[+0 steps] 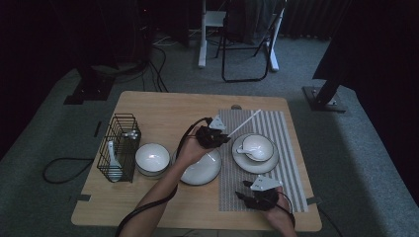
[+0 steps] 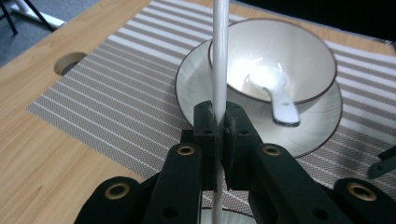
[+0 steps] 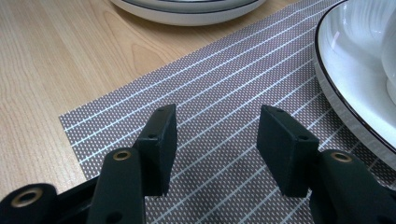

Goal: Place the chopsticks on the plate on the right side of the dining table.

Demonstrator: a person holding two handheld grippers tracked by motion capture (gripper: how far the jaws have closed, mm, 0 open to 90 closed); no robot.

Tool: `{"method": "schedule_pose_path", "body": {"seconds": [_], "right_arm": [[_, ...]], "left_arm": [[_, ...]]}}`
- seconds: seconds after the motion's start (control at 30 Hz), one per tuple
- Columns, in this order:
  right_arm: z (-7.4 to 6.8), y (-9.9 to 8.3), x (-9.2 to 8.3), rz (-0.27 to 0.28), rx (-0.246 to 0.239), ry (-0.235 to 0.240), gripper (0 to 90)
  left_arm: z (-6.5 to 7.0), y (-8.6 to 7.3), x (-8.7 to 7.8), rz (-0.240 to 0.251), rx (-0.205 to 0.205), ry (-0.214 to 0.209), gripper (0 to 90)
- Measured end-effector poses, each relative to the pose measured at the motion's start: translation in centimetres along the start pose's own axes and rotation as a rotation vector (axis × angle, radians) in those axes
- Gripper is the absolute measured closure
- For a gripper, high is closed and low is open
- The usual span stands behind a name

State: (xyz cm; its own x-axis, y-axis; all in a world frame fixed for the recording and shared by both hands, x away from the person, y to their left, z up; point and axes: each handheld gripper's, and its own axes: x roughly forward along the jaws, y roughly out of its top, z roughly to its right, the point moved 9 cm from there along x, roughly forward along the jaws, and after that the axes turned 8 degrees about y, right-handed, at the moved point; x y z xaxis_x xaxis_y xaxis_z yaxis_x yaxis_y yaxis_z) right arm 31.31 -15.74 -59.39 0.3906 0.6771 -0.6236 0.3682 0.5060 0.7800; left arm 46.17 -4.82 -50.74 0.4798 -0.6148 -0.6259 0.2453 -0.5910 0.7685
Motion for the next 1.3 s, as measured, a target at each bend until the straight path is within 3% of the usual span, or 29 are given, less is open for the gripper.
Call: {"method": "schedule_pose_path", "body": {"seconds": [0.17,0.5,0.8,1.3], "right_arm": [[0.0,0.0,0.0,-0.004,-0.001,0.001,47.5],[0.1,-0.1,0.1,-0.008,0.002,0.003,37.4],[0.2,-0.2,0.0,-0.009,0.006,0.001,36.8],[0.0,-0.2,0.2,-0.009,0.007,0.009,36.9]], "left_arm": [[-0.1,-0.4,0.7,-0.012,-0.009,0.004,85.9],[-0.2,-1.1,2.4,-0.042,-0.027,0.012,85.9],[-0.1,-1.3,3.4,-0.073,-0.019,0.017,85.9],[0.2,-1.7,5.0,-0.098,-0.039,0.016,85.9]]}}
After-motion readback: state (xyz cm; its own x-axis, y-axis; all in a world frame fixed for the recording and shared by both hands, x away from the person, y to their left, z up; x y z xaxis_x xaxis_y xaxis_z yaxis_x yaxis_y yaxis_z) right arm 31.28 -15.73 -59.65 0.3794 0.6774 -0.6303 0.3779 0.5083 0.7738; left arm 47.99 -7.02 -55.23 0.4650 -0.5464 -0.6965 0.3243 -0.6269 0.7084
